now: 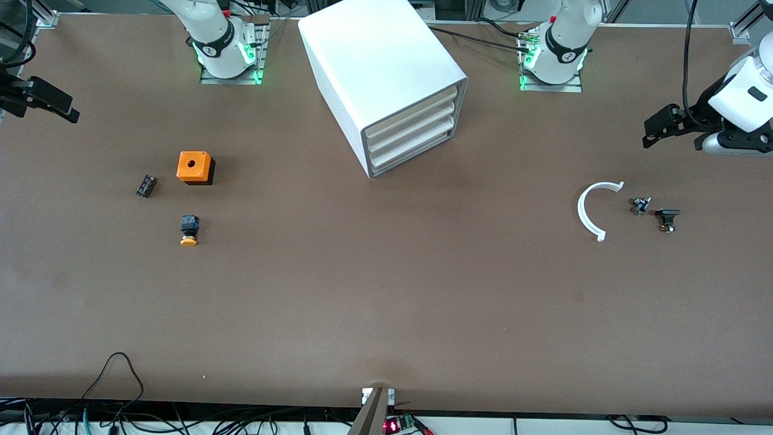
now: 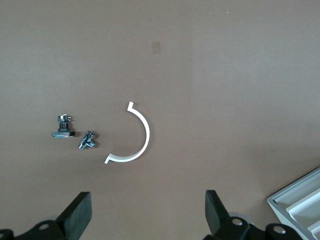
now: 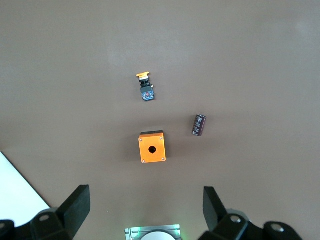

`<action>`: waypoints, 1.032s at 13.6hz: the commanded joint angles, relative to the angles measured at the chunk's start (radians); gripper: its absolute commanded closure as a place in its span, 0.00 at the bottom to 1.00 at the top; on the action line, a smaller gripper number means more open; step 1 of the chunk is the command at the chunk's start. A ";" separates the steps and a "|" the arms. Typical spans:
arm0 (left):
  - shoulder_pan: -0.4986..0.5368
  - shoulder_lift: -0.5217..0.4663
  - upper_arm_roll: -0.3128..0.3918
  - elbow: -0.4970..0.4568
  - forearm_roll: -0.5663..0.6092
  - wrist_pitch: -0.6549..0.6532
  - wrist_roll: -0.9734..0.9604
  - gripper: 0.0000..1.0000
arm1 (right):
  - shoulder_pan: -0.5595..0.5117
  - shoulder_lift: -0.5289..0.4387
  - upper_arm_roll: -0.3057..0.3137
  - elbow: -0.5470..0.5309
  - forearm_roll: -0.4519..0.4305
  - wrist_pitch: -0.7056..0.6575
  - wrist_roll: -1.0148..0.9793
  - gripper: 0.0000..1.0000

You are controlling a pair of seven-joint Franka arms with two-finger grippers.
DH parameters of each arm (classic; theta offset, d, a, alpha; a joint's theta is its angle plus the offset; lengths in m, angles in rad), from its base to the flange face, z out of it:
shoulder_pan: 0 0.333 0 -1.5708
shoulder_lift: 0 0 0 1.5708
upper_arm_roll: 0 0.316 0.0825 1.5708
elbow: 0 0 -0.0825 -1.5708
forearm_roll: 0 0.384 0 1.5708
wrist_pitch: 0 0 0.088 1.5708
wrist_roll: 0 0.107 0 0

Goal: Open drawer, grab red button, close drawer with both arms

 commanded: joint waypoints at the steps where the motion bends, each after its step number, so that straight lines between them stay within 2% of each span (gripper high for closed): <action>1: -0.001 0.014 0.001 0.027 0.021 -0.020 0.029 0.00 | -0.005 -0.021 0.002 -0.023 0.012 0.014 -0.016 0.00; 5: -0.003 0.048 0.000 0.085 0.021 -0.046 0.013 0.00 | -0.005 -0.021 0.002 -0.023 0.012 0.014 -0.016 0.00; 14: -0.003 0.054 0.006 0.088 0.021 -0.049 0.013 0.00 | -0.005 -0.020 0.003 -0.023 0.012 0.016 -0.016 0.00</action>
